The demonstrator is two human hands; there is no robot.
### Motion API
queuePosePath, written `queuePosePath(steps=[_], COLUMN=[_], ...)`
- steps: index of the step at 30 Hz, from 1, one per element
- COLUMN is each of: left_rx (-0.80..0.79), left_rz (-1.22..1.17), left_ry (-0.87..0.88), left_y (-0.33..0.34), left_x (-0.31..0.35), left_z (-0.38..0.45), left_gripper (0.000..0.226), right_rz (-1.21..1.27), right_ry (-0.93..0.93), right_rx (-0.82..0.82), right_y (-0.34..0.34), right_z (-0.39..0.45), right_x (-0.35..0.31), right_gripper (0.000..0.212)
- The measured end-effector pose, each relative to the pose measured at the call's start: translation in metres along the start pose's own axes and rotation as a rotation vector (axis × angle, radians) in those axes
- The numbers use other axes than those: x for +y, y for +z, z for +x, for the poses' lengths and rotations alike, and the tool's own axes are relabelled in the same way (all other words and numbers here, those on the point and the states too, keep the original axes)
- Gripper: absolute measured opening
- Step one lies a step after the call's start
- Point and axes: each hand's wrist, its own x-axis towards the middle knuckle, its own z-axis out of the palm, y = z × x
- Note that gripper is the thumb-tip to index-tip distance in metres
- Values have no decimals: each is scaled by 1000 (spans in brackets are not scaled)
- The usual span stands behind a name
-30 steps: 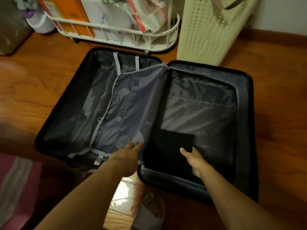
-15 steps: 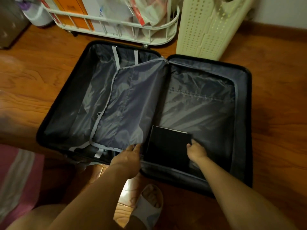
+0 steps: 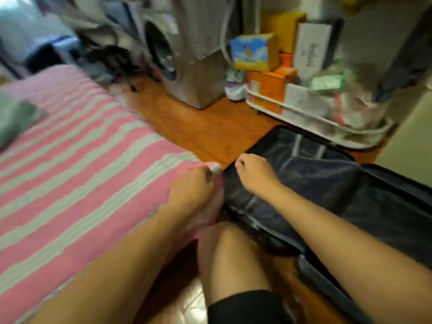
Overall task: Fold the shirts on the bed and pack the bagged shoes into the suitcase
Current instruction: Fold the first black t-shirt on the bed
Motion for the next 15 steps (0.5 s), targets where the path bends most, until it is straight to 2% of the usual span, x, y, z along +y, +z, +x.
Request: queuePosePath(steps=[5, 8, 12, 15], left_rx=[263, 335, 425, 362], left_rz=[-50, -104, -191, -154], left_ry=[-409, -626, -887, -1027], left_y=[-146, -190, -199, -175], left_x=[-194, -286, -401, -458], left_z=[-107, -179, -284, -328], left_gripper=[30, 25, 22, 20], right_rz=[-106, -204, -349, -393], right_ry=[-422, -613, -865, -978], right_rx=[-140, -176, -299, -362], right_y=[41, 76, 145, 204], right_z=[1, -15, -48, -60], right_x=[-254, -351, -473, -521], right_gripper=[28, 24, 25, 27])
